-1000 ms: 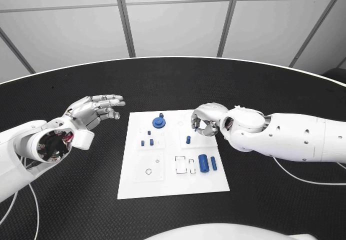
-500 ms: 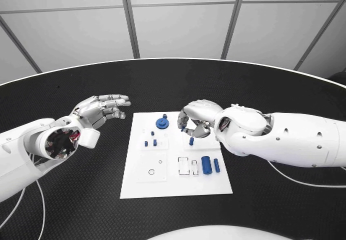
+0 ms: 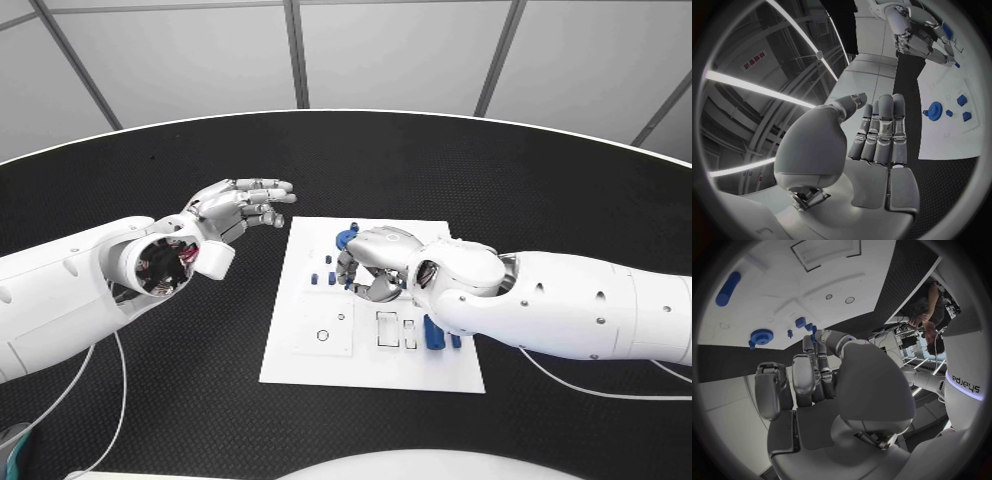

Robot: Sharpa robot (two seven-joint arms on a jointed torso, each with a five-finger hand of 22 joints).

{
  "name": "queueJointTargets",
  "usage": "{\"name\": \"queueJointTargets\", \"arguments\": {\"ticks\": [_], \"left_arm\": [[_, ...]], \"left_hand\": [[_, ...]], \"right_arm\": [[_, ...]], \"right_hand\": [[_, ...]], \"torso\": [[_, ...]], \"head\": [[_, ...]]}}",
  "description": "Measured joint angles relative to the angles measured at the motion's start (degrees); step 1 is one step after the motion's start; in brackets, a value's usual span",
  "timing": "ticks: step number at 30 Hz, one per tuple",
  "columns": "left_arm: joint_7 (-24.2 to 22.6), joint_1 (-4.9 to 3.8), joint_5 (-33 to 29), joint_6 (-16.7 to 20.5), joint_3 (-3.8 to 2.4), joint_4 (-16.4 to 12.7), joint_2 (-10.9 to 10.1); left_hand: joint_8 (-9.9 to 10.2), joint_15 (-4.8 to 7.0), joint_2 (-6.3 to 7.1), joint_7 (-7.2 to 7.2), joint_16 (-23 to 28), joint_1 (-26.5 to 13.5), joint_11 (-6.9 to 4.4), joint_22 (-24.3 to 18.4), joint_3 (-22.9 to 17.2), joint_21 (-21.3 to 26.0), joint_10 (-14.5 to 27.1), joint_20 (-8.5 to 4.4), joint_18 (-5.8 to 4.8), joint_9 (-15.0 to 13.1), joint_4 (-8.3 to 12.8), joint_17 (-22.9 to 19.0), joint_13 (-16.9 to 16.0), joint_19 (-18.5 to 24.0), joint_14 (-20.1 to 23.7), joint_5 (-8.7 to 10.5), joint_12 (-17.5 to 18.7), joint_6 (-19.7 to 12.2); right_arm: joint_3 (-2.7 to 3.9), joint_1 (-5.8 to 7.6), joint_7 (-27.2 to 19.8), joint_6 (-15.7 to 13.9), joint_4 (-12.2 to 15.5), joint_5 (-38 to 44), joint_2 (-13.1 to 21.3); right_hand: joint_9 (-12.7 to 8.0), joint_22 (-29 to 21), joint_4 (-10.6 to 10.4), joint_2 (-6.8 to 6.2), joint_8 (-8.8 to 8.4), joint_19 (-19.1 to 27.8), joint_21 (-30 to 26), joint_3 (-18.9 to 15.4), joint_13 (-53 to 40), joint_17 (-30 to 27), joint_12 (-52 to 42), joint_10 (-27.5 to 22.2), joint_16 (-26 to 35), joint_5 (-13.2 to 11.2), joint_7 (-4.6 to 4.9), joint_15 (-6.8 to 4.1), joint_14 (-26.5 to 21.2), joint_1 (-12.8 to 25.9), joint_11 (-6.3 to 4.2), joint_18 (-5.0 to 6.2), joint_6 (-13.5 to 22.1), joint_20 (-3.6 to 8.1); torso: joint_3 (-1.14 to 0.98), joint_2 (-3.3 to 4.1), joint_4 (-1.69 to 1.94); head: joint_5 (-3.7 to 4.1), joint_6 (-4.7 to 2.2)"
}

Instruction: Assemble the parts on the task board

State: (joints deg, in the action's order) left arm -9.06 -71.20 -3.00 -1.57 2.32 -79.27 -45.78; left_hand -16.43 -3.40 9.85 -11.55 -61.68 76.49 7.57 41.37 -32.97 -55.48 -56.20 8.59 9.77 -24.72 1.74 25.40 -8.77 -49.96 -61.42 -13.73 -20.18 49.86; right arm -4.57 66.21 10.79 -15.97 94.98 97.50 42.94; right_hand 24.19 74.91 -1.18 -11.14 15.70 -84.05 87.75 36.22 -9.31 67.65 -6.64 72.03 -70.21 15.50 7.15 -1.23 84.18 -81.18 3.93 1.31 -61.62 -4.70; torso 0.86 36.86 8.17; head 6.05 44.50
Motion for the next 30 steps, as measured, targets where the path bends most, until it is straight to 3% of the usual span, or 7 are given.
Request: {"name": "queueJointTargets", "arguments": {"ticks": [12,30], "left_arm": [[0.08,-0.01,0.00,-0.26,-0.01,0.11,0.53],[0.20,-0.01,0.00,-0.37,-0.01,0.37,0.65]], "left_hand": [[0.00,0.00,0.00,0.00,0.00,0.00,0.00,0.00,0.00,0.00,0.00,0.00,0.00,-0.01,0.00,0.00,-0.01,0.00,0.00,0.00,0.00,0.00],[0.00,0.00,0.00,0.00,0.27,0.00,0.00,0.01,0.00,0.00,0.00,0.00,0.00,-0.01,0.00,-0.06,-0.01,0.00,0.00,0.00,0.00,0.00]], "right_arm": [[-0.74,-2.88,-1.05,1.02,-3.21,0.00,-3.44],[-0.85,-3.23,-1.04,2.19,-3.23,0.00,-3.53]], "right_hand": [[-0.01,0.00,0.16,0.25,-0.04,0.00,0.00,0.16,-0.11,-0.01,0.17,0.04,-0.21,0.00,0.00,0.00,0.00,0.25,-0.04,0.00,0.00,0.00],[0.04,0.00,0.15,0.24,-0.05,0.00,-0.23,0.16,-0.06,-0.01,0.38,0.05,-0.20,-0.01,-0.01,0.01,0.01,0.24,-0.05,0.00,0.01,0.00]], "torso": [[-0.10,-0.02,-0.13],[-0.08,-0.18,-0.19]], "head": [[-1.93,0.85],[-2.85,1.82]]}}
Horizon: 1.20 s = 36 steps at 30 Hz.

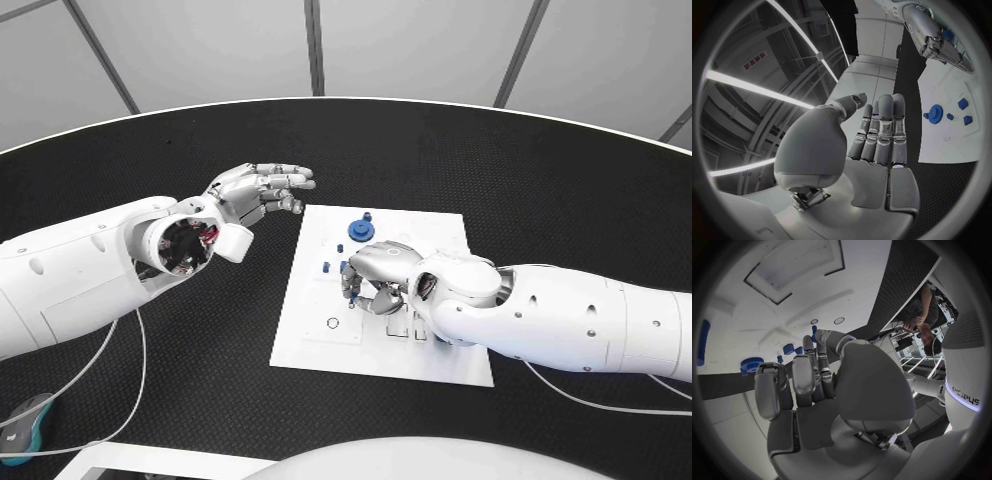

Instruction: Assemble the parts on the task board

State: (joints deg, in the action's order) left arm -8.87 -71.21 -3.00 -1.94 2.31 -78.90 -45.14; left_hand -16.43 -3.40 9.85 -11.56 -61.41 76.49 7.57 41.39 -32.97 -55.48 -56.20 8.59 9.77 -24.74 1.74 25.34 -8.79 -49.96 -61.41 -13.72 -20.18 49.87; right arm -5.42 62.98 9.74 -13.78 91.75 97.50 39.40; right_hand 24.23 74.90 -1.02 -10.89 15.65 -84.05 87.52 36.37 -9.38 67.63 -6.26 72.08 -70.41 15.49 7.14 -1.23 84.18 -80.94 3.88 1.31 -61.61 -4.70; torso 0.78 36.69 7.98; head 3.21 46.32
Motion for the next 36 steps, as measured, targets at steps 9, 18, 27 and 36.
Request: {"name": "queueJointTargets", "arguments": {"ticks": [9,18,27,36], "left_arm": [[0.08,0.00,0.00,-0.04,0.00,0.08,-0.06],[0.09,0.00,0.00,-0.05,0.00,0.07,-0.12],[0.11,0.00,0.01,-0.05,0.00,0.03,-0.15],[0.17,0.00,0.01,-0.06,0.00,0.02,-0.19]], "left_hand": [[0.00,0.00,0.00,0.00,0.00,0.00,0.00,0.00,0.00,0.00,0.00,0.00,0.00,0.00,0.00,0.00,0.00,0.00,0.00,0.00,0.00,0.00],[0.00,0.00,0.00,0.00,0.00,0.00,0.00,0.01,0.00,0.00,0.00,0.00,0.00,-0.01,0.00,0.00,0.01,0.00,0.00,0.00,0.00,0.00],[0.00,0.00,0.00,0.00,0.00,0.00,0.00,0.01,0.00,0.00,0.00,0.00,0.00,-0.01,0.00,0.01,0.04,0.00,0.00,0.00,0.00,0.00],[0.00,0.00,0.00,0.00,0.00,0.00,0.00,0.01,0.00,0.00,0.00,0.00,0.00,0.04,0.00,0.01,0.04,0.00,0.00,0.00,0.00,0.00]], "right_arm": [[-0.06,-0.02,0.10,0.66,-0.23,0.00,-0.23],[-0.18,-0.03,0.27,1.48,-0.76,0.00,-0.71],[-0.39,-0.12,0.39,2.07,-1.01,0.00,-1.05],[-0.53,-0.17,0.44,2.75,-1.19,0.00,-1.36]], "right_hand": [[0.06,0.00,0.00,0.00,0.00,0.00,0.00,0.00,-0.06,0.00,0.07,0.01,0.00,-0.01,0.00,0.00,0.00,0.00,-0.01,0.00,0.00,0.00],[0.06,0.04,-0.01,-0.01,0.00,0.00,0.00,-0.01,-0.05,-0.08,0.21,0.10,0.00,-0.02,0.00,0.00,0.00,-0.01,-0.10,0.00,0.00,0.00],[0.10,0.04,-0.02,-0.01,0.00,0.00,0.00,-0.02,-0.09,-0.08,0.00,0.15,0.00,0.20,0.00,0.01,0.01,-0.01,-0.15,0.00,0.01,0.00],[0.09,0.03,-0.02,0.23,0.05,0.00,0.00,-0.02,-0.09,-0.15,0.00,0.16,0.00,0.20,-0.01,0.08,0.08,0.23,-0.16,0.00,0.01,0.00]], "torso": [[0.05,-0.01,0.00],[0.05,0.06,0.05],[-0.02,0.10,0.05],[-0.01,0.10,0.04]], "head": [[-0.01,0.01],[0.04,0.07],[-0.02,0.21],[-0.06,0.35]]}}
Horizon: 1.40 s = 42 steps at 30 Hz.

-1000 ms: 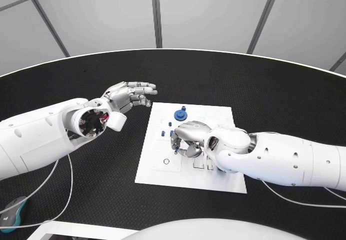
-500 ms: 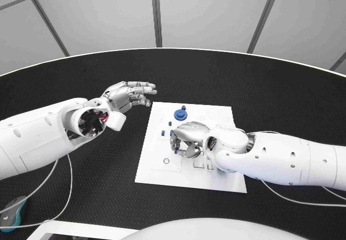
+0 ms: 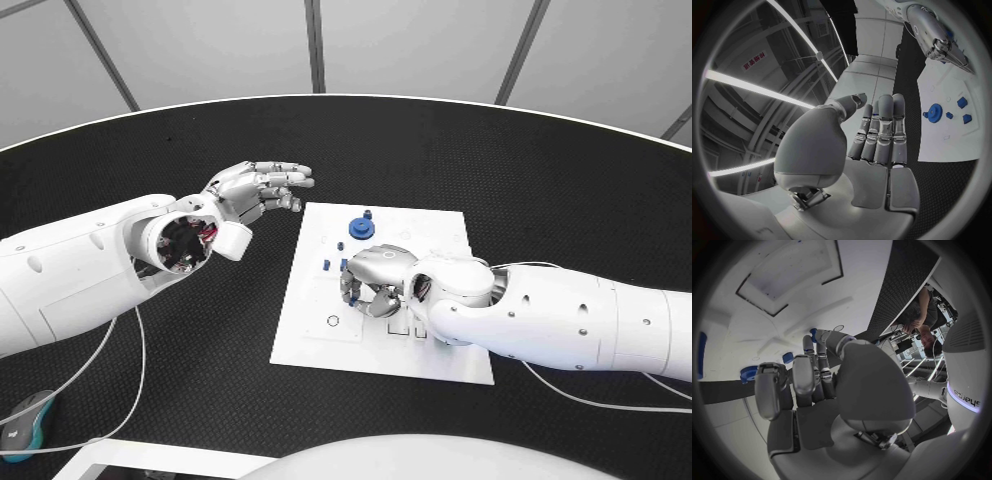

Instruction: Assemble the parts on the task board

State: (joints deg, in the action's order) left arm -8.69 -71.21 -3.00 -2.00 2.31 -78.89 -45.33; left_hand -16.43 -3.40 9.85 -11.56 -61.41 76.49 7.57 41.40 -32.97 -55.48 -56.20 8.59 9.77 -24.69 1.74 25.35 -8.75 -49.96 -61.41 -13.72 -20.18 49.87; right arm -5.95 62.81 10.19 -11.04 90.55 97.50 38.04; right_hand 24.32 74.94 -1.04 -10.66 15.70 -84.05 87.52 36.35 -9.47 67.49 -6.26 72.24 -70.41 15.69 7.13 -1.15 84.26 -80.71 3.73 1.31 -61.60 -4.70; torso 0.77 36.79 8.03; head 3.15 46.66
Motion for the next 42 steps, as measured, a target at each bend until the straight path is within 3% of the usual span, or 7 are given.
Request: {"name": "queueJointTargets", "arguments": {"ticks": [8,11,16,18,30,37,42], "left_arm": [[0.05,0.00,0.00,0.06,0.00,-0.03,-0.04],[0.03,0.00,0.00,0.09,0.00,-0.02,-0.04],[0.00,0.00,0.00,0.05,0.00,0.05,-0.02],[-0.01,0.00,0.00,0.04,0.00,0.09,0.01],[0.07,0.00,0.00,0.01,0.01,0.43,0.03],[0.13,0.01,0.00,-0.12,0.01,0.79,0.09],[0.16,0.01,0.00,-0.18,0.02,1.10,0.08]], "left_hand": [[0.00,0.00,0.00,0.00,0.00,0.00,0.00,0.00,0.00,0.00,0.00,0.00,0.00,0.00,0.00,0.00,0.00,0.00,0.00,0.00,0.00,0.00],[-0.07,0.00,-0.11,0.00,0.00,0.11,0.00,-0.01,0.07,0.10,0.00,0.00,0.00,-0.01,-0.07,-0.03,0.02,0.00,0.00,0.00,0.00,0.00],[-0.27,0.21,-0.80,0.00,0.22,1.24,0.00,-0.06,0.33,0.25,0.00,0.00,0.00,0.12,-0.01,-0.41,0.24,0.00,0.22,0.00,0.00,0.00],[-0.27,0.21,-0.80,0.00,0.22,1.24,0.00,-0.06,0.34,0.25,0.00,0.00,0.00,0.12,-0.01,-0.41,0.24,0.00,0.22,0.00,0.00,0.00],[-0.27,0.21,-0.80,0.00,0.22,1.24,0.00,-0.01,0.33,0.24,0.00,0.00,0.00,0.12,-0.01,-0.48,0.29,0.00,0.22,0.00,0.00,0.00],[-0.27,0.21,-0.80,0.00,0.22,1.24,0.00,-0.01,0.33,0.24,0.00,0.00,0.00,0.12,-0.01,-0.48,0.28,0.00,0.21,0.00,0.00,0.00],[-0.27,0.21,-0.80,0.00,0.22,1.24,0.00,-0.01,0.33,0.23,0.00,0.00,0.00,0.11,-0.01,-0.48,0.28,0.00,0.21,0.00,0.00,0.00]], "right_arm": [[-0.18,-0.04,0.01,0.45,-0.52,0.00,-0.30],[-0.22,-0.05,-0.02,0.36,-0.73,0.00,-0.26],[-0.25,-0.05,-0.25,-0.16,-0.85,0.00,-0.14],[-0.26,-0.05,-0.32,-0.38,-0.77,0.00,-0.05],[-0.27,-0.04,0.13,-2.19,1.48,0.00,2.41],[0.06,0.28,1.34,-4.92,6.61,0.01,7.21],[0.48,2.04,3.46,-5.10,10.13,0.01,11.92]], "right_hand": [[0.16,-0.01,0.00,-0.15,-0.77,0.00,-1.00,0.01,-0.12,-0.97,1.13,-0.34,0.00,0.03,1.10,0.23,-0.22,1.21,0.08,0.00,2.39,0.00],[-0.78,-0.01,-0.13,-1.13,-2.95,0.04,-2.82,0.15,0.58,-2.00,2.33,-4.36,0.68,-0.56,2.30,1.36,-0.30,2.78,1.52,0.00,5.42,-0.90],[-1.25,-0.01,-0.31,-2.11,-4.10,0.01,-5.91,0.67,2.14,-2.45,2.87,-8.90,0.77,-0.84,3.27,2.14,-0.28,3.75,2.69,0.01,6.77,-1.86],[-1.33,-0.01,-0.31,-2.33,-4.10,0.01,-7.39,0.67,2.36,-3.00,2.89,-10.16,0.77,-1.15,3.09,2.14,-0.29,3.97,2.96,0.93,6.96,-1.86],[-1.54,-0.01,-0.15,-2.33,-4.73,0.43,-8.54,0.83,2.61,-4.07,2.48,-10.73,1.18,-1.16,3.39,2.14,-0.29,3.97,3.13,0.92,7.68,-2.28],[-1.54,-0.02,-0.15,-2.59,-4.72,0.43,-8.54,0.83,2.67,-4.98,0.98,-9.75,1.53,-1.16,2.98,2.14,-0.29,4.22,2.46,0.92,7.25,-2.28],[-1.54,-0.02,-0.94,-3.81,-4.72,0.40,-8.20,0.09,2.67,-5.17,0.23,-9.16,1.53,-1.67,2.65,2.14,-0.29,5.52,2.21,0.92,6.92,-2.25]], "torso": [[0.05,0.01,0.01],[0.05,-0.01,0.00],[0.05,-0.08,-0.04],[0.05,-0.09,-0.05],[0.02,-0.18,-0.20],[0.01,-0.21,-0.19],[-0.01,-0.25,-0.20]], "head": [[-0.08,0.13],[-0.12,0.18],[-0.18,0.20],[-0.18,0.14],[0.14,-0.27],[0.97,-0.75],[1.90,-1.33]]}}
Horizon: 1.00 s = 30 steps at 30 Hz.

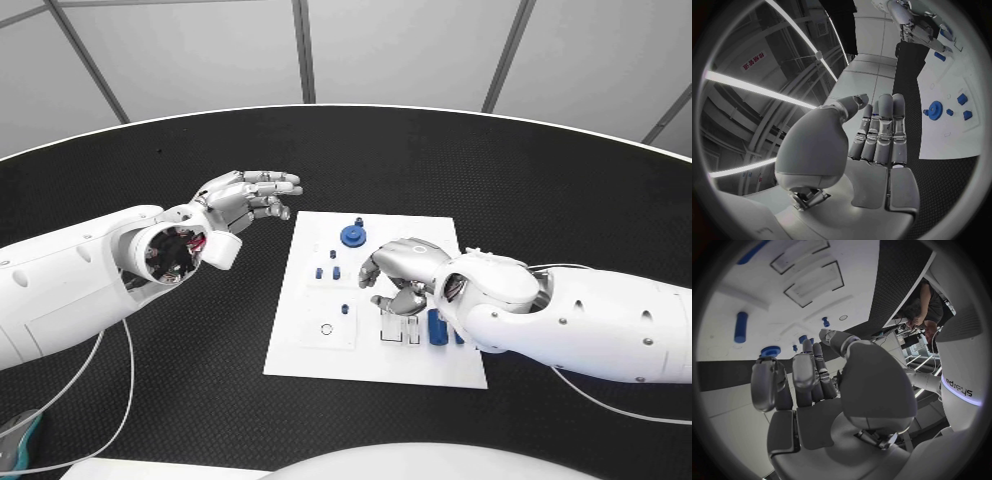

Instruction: Assemble the parts on the task board

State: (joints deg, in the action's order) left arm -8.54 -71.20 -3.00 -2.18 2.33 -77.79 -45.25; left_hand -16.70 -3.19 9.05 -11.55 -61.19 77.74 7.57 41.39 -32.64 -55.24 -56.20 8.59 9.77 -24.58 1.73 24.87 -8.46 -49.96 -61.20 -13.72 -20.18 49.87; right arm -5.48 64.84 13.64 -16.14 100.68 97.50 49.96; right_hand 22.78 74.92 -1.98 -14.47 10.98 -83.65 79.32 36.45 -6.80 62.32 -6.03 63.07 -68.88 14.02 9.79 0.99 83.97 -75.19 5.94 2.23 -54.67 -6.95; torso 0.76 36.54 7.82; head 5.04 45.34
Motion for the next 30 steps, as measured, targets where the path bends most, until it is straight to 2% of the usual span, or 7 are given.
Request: {"name": "queueJointTargets", "arguments": {"ticks": [3,5,10,12,25,27,30], "left_arm": [[0.02,0.00,0.00,-0.08,0.00,0.17,0.09],[0.02,0.01,0.00,-0.17,0.01,0.23,0.15],[0.07,0.02,0.00,-0.35,0.01,0.24,0.10],[0.08,0.02,0.00,-0.44,0.01,0.23,0.02],[0.15,0.02,0.00,-0.60,0.02,0.05,-0.27],[0.15,0.02,0.00,-0.58,0.02,0.05,-0.31],[0.15,0.02,0.01,-0.57,0.02,0.02,-0.36]], "left_hand": [[0.00,0.00,0.00,0.00,0.00,0.00,0.00,0.00,0.00,0.00,0.00,0.00,0.00,0.05,0.00,0.00,0.05,0.00,0.00,0.00,0.00,0.00],[0.00,0.00,0.00,0.00,0.00,0.00,0.00,0.00,0.00,0.00,0.00,0.00,0.00,0.05,0.00,0.00,0.05,0.00,0.00,0.00,0.00,0.00],[-0.12,0.00,0.00,0.00,0.00,0.00,0.00,0.00,0.00,0.00,0.00,0.00,0.00,0.05,0.00,0.00,0.05,0.00,0.00,0.00,0.00,0.00],[-0.23,0.00,0.00,0.00,0.00,0.00,0.00,0.00,0.00,0.00,0.00,0.00,0.00,0.05,0.00,-0.05,0.05,0.00,0.00,0.00,0.00,0.00],[-0.22,0.00,0.00,0.00,0.00,0.00,0.00,0.00,0.16,0.00,0.00,0.00,0.00,0.04,0.16,-0.05,0.04,0.00,0.00,0.00,0.00,0.00],[-0.22,0.00,0.00,0.00,0.00,0.00,0.00,0.00,0.16,0.00,0.00,0.00,0.00,0.04,0.16,-0.05,0.04,0.00,0.00,0.00,0.00,0.00],[-0.22,0.00,0.00,0.00,0.00,0.00,0.00,0.00,0.16,0.00,0.00,0.00,0.00,0.04,0.16,-0.05,0.04,0.00,0.00,0.00,0.00,0.00]], "right_arm": [[0.10,1.25,1.29,-0.25,0.04,0.04,2.40],[0.12,1.80,1.80,-0.46,-0.50,0.72,3.62],[0.12,2.26,1.96,-0.57,-2.31,2.41,4.33],[0.10,2.32,1.80,-0.33,-3.08,2.74,4.12],[-0.04,2.23,1.24,2.80,-5.10,3.15,3.11],[-0.07,2.17,1.21,3.48,-5.32,3.15,2.99],[-0.10,2.10,1.32,4.25,-5.71,3.16,2.87]], "right_hand": [[0.00,0.00,-1.05,-0.79,0.00,-0.31,0.00,-0.79,0.14,-0.44,-0.51,0.41,0.00,-0.78,-0.60,0.00,0.00,1.32,-0.41,0.00,-0.38,0.31],[0.00,0.00,-1.21,-0.81,0.00,-0.31,-0.02,-0.95,0.28,-0.69,-0.51,0.39,0.00,-0.86,-0.74,0.00,0.00,1.33,-0.42,0.00,-0.24,0.31],[-0.25,0.00,-1.91,-1.24,-0.38,-0.51,-0.79,-3.01,0.71,-0.98,-0.51,-0.81,0.31,-1.32,-1.84,0.00,0.00,1.77,-0.67,0.00,0.86,0.51],[-0.28,0.00,-1.98,-1.33,-0.38,-0.51,-1.23,-3.66,0.81,-0.98,-0.51,-1.08,0.31,-1.32,-1.93,0.00,0.00,1.68,-0.59,-0.01,0.95,0.51],[-0.52,-0.01,-2.62,-1.53,-0.65,-0.30,-1.68,-6.01,0.96,-1.26,-1.09,-1.67,0.00,-1.32,-2.54,0.00,0.00,1.42,-0.42,0.00,1.56,0.72],[-0.54,0.00,-2.69,-0.92,-0.65,-0.30,-1.68,-6.08,0.96,-1.46,-1.65,-1.45,0.00,-1.32,-2.85,-0.19,0.19,0.81,-0.64,0.00,1.25,0.72],[-0.54,0.00,-2.69,-0.93,-0.65,-0.30,-1.68,-6.08,0.96,-1.47,-2.06,-1.15,0.00,-1.32,-3.07,-0.41,-0.02,0.07,-0.94,0.00,1.04,0.72]], "torso": [[0.01,-0.01,-0.02],[0.02,-0.02,-0.04],[0.02,-0.04,-0.01],[0.01,-0.02,0.03],[0.05,0.07,0.07],[0.05,0.07,0.06],[0.05,0.07,0.06]], "head": [[0.55,-0.36],[0.80,-0.49],[1.53,-0.59],[1.69,-0.63],[1.76,-0.58],[1.74,-0.58],[1.72,-0.52]]}}
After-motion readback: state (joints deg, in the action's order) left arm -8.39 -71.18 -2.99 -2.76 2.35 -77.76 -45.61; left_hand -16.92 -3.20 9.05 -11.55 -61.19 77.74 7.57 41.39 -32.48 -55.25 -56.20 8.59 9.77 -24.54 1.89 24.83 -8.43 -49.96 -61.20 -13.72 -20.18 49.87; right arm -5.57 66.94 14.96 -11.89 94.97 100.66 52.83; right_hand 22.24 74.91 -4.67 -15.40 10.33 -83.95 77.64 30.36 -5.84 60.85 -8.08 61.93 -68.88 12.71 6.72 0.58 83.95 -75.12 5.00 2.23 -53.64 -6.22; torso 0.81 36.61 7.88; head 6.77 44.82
